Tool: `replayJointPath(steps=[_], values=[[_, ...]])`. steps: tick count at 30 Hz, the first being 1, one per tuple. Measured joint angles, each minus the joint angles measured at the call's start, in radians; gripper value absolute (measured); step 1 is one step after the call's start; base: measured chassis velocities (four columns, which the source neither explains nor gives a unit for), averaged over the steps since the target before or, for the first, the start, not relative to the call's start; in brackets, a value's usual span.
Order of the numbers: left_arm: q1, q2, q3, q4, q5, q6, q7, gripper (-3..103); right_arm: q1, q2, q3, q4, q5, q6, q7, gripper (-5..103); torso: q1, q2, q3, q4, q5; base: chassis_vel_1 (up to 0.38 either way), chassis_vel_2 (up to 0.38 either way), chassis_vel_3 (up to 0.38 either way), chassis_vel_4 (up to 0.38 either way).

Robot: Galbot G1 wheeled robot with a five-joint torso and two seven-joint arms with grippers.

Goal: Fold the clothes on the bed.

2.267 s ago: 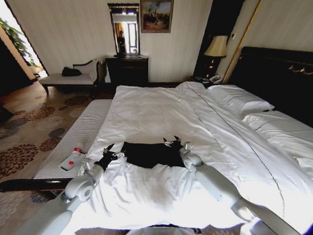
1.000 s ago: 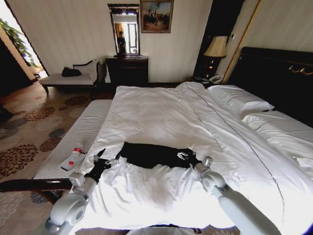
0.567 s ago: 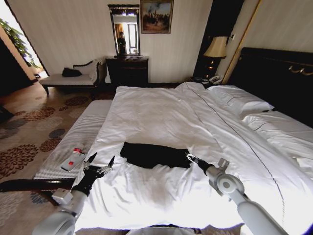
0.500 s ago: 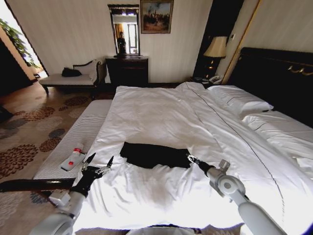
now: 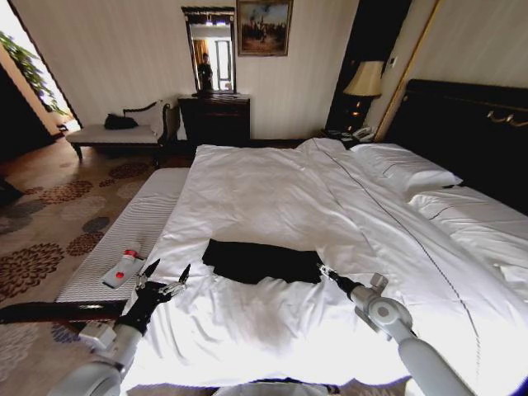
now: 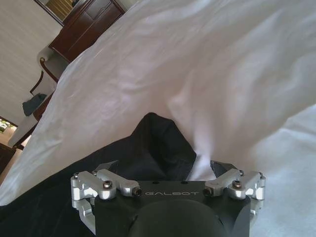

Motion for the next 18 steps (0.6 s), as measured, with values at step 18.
replayJointPath(steps=[18], values=[[-0.002, 0.001, 0.002, 0.002, -0.001, 0.001, 0.0, 100, 0.08, 0.104, -0.102, -0.022, -0.01, -0.014, 0.002, 100, 0.0, 0.0, 0.0, 0.0, 0.0, 0.0, 0.0, 0.0, 0.0]])
